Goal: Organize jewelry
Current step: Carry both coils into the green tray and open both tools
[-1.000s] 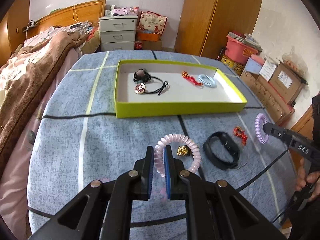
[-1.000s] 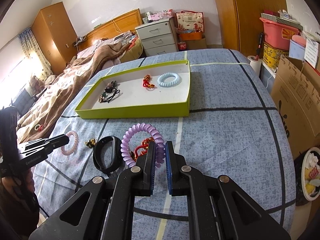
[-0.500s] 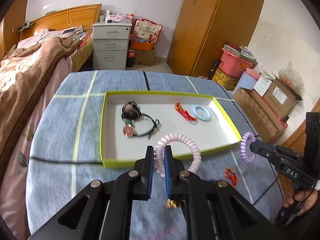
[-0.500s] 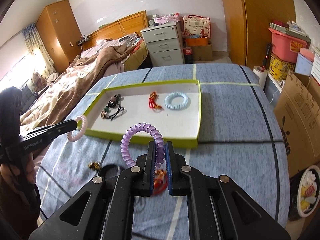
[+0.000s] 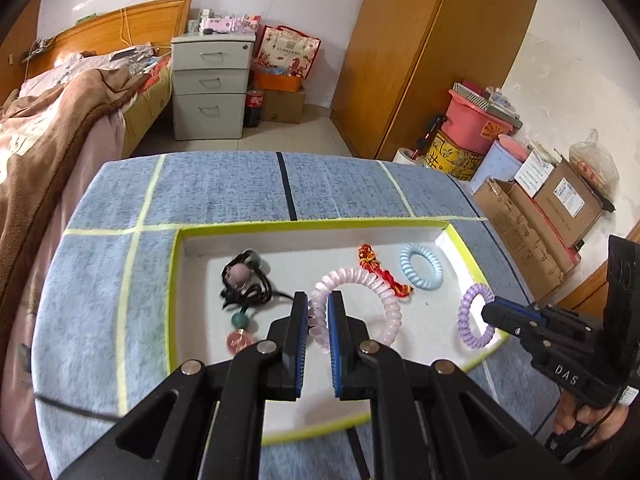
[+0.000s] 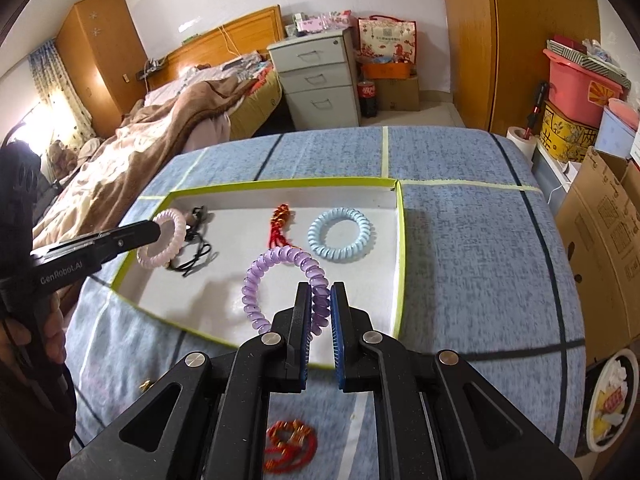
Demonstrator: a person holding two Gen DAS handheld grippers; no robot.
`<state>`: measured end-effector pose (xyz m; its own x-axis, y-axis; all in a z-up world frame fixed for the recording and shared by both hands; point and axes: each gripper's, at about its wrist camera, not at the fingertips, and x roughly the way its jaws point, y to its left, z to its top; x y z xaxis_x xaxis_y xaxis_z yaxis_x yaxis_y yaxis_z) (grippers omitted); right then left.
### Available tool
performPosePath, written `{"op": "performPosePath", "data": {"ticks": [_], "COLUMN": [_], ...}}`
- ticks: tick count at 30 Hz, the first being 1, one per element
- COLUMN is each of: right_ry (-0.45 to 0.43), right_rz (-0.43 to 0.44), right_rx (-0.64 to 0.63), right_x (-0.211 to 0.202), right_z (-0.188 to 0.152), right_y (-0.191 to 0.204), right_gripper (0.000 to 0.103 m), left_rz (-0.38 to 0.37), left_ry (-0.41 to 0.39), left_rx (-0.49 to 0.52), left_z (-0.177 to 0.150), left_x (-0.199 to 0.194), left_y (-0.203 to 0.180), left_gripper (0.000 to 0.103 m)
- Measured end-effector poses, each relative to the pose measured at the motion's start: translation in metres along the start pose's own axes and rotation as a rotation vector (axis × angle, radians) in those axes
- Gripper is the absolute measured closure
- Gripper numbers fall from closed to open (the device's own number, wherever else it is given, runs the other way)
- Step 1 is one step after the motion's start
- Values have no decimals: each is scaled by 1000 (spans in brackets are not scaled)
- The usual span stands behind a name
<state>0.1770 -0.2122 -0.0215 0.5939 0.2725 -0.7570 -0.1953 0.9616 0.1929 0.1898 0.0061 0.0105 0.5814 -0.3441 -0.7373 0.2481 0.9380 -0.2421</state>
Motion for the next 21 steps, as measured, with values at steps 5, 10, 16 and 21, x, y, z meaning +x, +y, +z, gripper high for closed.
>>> {"op": "performPosePath", "data": {"ticks": [5,10,16,21], "right_ry": [32,51,67,69], "right_rz": [-26,-54,-87,-102], "right_rx": [-32,-52,-78,-84], "right_x": [14,23,30,34], "right_z": [2,5,8,10], "right_y": [-2,-7,-10,-11], "right_gripper": [93,93,93,93], "left_rz": [-11,-1,14,21], "left_ry": [37,58,87,99], "left_rx": [-21,-21,-30,-54], "left_z": [9,12,12,13], "left_x": [22,39,52,59], "left_y": [2,2,4,6], "left_gripper": [92,92,92,92]}}
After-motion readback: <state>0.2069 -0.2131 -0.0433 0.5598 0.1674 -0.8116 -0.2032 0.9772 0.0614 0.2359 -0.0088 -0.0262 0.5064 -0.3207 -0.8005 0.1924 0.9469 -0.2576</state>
